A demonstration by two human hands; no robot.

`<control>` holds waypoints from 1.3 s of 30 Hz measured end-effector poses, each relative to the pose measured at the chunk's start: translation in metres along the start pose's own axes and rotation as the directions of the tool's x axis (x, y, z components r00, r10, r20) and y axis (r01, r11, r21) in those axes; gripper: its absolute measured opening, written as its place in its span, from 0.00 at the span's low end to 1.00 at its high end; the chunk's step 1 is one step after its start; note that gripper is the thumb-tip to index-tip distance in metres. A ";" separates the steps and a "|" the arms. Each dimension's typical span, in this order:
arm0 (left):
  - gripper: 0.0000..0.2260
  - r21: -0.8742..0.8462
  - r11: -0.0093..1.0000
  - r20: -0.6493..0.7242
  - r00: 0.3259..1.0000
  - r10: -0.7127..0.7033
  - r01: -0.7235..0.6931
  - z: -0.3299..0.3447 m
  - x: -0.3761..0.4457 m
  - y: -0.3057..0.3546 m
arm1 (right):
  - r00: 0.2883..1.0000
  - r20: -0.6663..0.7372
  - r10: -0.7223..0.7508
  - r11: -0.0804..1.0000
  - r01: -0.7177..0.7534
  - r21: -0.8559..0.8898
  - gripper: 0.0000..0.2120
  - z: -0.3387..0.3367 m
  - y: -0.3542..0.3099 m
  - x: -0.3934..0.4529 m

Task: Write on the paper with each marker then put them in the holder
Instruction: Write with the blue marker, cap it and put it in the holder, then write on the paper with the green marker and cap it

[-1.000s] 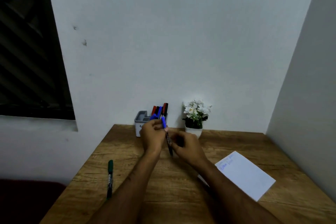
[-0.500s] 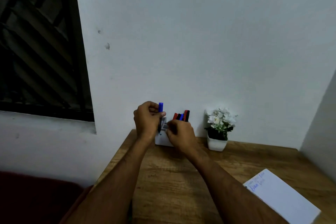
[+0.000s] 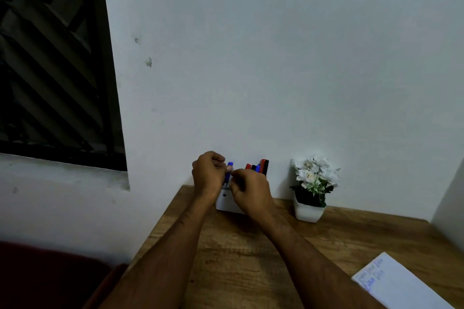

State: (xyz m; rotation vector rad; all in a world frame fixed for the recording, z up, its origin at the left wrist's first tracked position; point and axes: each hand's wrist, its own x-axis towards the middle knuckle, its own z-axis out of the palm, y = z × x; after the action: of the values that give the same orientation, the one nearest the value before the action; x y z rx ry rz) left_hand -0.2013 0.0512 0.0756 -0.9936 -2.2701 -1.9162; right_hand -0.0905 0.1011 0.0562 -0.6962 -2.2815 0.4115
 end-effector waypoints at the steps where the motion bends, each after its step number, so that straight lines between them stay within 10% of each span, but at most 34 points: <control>1: 0.07 0.011 1.000 0.003 1.000 -0.008 0.008 0.001 -0.001 -0.005 | 1.000 -0.002 -0.002 1.000 0.002 0.002 0.11 0.000 0.001 0.000; 12: 0.07 0.205 0.974 -0.054 0.994 -0.091 0.100 -0.029 -0.034 -0.025 | 0.996 0.057 0.062 0.996 -0.066 0.065 0.12 -0.001 -0.007 -0.035; 27: 0.26 0.682 0.675 0.031 0.910 -0.413 0.283 -0.111 -0.114 -0.031 | 0.900 0.413 0.140 0.980 -0.185 0.070 0.05 0.022 -0.054 -0.120; 39: 0.07 0.484 0.764 0.111 0.836 -0.538 0.427 -0.113 -0.121 -0.019 | 0.892 0.414 0.179 0.979 -0.205 0.019 0.15 0.015 -0.077 -0.138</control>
State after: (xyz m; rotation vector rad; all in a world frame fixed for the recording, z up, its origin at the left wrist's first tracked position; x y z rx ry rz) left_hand -0.1561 -0.1050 0.0392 -0.6418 -3.1685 -1.3036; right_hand -0.0456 -0.0430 0.0078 -0.8737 -2.5848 0.7857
